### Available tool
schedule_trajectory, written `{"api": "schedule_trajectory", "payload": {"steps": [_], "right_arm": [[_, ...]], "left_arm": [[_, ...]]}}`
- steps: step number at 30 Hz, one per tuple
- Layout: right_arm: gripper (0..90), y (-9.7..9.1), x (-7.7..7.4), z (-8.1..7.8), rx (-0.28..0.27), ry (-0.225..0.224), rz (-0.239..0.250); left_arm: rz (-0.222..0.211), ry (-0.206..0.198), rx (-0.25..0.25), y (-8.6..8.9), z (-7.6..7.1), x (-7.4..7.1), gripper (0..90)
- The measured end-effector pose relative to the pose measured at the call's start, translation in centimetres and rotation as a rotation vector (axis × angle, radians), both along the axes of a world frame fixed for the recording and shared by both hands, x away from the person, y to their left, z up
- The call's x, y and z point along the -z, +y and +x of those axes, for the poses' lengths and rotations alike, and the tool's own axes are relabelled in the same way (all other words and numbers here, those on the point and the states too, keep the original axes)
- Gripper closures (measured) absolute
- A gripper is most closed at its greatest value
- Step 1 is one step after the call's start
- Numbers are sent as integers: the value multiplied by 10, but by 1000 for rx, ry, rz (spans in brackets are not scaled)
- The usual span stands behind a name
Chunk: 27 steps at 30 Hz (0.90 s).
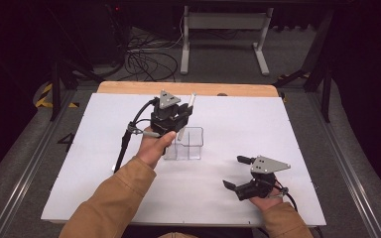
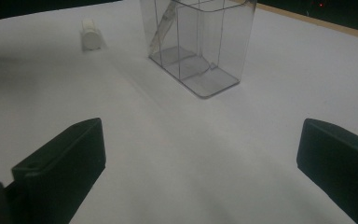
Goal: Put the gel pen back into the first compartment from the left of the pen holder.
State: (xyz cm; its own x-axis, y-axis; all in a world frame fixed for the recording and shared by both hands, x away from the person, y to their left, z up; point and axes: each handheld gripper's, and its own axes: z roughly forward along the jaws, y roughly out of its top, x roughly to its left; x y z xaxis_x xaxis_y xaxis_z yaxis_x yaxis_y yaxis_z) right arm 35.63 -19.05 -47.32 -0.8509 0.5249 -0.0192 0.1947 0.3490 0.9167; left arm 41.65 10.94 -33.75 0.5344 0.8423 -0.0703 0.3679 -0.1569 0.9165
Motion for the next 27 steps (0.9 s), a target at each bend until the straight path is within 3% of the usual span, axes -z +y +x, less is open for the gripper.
{"api": "schedule_trajectory", "payload": {"steps": [9, 15, 19, 20, 23, 27], "right_arm": [[17, 0, 0, 0, -1, 1, 2], [17, 0, 0, 0, -3, 0, 2], [17, 0, 0, 0, -4, 1, 2], [17, 0, 0, 0, -5, 1, 2], [17, 0, 0, 0, -5, 0, 1], [17, 0, 0, 0, -5, 0, 2]], "left_arm": [[9, 14, -20, 0, 11, 7, 777], [25, 17, -11, -1, 11, 9, 776], [3, 39, 6, 0, 12, 10, 769], [-5, 49, 12, 1, 12, 10, 756], [5, 59, 69, 3, 11, 11, 497], [17, 41, 73, 7, 6, 10, 459]]}}
